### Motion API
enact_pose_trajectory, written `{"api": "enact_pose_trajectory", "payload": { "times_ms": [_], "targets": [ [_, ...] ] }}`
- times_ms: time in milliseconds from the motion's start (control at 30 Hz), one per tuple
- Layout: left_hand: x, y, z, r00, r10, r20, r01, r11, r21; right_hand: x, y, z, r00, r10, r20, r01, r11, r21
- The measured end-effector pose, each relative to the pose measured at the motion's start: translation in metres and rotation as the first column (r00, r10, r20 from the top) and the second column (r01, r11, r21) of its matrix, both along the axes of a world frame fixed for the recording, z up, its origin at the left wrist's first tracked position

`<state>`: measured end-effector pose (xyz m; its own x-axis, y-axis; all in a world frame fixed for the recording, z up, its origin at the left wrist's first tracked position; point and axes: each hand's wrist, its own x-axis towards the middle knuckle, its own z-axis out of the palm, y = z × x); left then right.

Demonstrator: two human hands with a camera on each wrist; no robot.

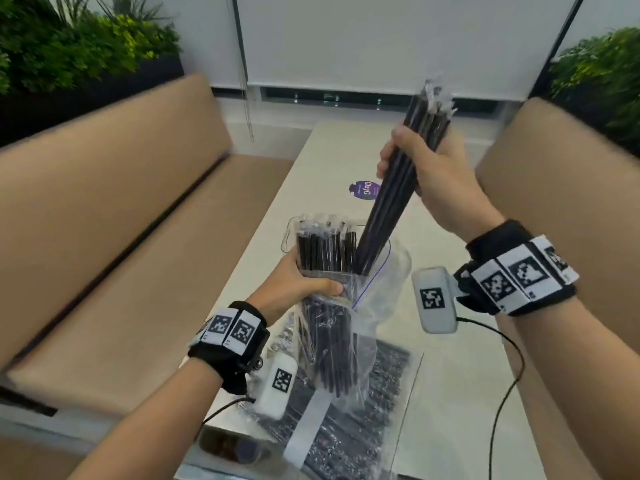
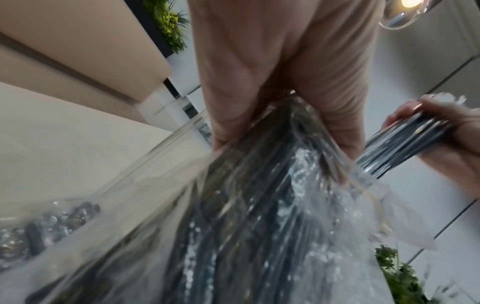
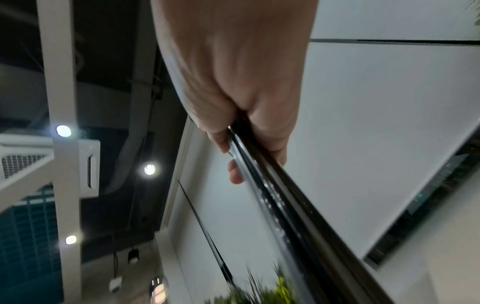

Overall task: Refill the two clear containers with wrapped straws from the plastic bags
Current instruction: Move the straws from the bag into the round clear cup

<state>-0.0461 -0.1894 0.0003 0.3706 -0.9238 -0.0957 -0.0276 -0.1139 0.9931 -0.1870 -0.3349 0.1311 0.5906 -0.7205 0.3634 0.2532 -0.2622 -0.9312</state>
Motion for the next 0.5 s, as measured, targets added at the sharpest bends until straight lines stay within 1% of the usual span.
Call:
{"api": "enact_pose_trajectory", "payload": {
  "times_ms": [100, 167, 233, 267, 300, 333, 400, 433, 500],
  "targets": [
    [-0.002, 0.007, -0.004, 0.998, 0.050, 0.022, -0.051, 0.998, 0.029, -0.016, -0.018, 0.039, 0.986, -0.062, 0.154, 0.061, 0.998, 0.013],
    [0.001, 0.016, -0.008, 0.996, 0.085, 0.014, -0.086, 0.995, 0.047, -0.027, -0.027, 0.056, 0.956, -0.114, 0.270, 0.109, 0.993, 0.032],
    [0.006, 0.026, -0.011, 0.992, 0.125, 0.011, -0.125, 0.990, 0.058, -0.034, -0.038, 0.060, 0.917, -0.195, 0.348, 0.189, 0.981, 0.053],
    [0.009, 0.030, -0.012, 0.991, 0.135, 0.015, -0.136, 0.989, 0.062, -0.034, -0.045, 0.055, 0.909, -0.226, 0.350, 0.218, 0.974, 0.060],
    [0.011, 0.034, -0.013, 0.990, 0.139, 0.014, -0.139, 0.988, 0.065, -0.031, -0.052, 0.045, 0.911, -0.258, 0.321, 0.253, 0.966, 0.058],
    [0.012, 0.037, -0.014, 0.990, 0.143, 0.007, -0.143, 0.988, 0.065, -0.026, -0.057, 0.031, 0.922, -0.287, 0.260, 0.285, 0.957, 0.044],
    [0.016, 0.041, -0.016, 0.988, 0.154, -0.005, -0.153, 0.987, 0.054, -0.012, -0.060, -0.010, 0.934, -0.348, 0.080, 0.350, 0.936, -0.022],
    [0.018, 0.042, -0.017, 0.988, 0.156, -0.011, -0.155, 0.987, 0.048, -0.005, -0.058, -0.035, 0.927, -0.374, -0.011, 0.373, 0.926, -0.058],
    [0.021, 0.044, -0.017, 0.988, 0.151, -0.024, -0.150, 0.988, 0.035, 0.006, -0.049, -0.083, 0.900, -0.410, -0.146, 0.397, 0.911, -0.114]
  ]
}}
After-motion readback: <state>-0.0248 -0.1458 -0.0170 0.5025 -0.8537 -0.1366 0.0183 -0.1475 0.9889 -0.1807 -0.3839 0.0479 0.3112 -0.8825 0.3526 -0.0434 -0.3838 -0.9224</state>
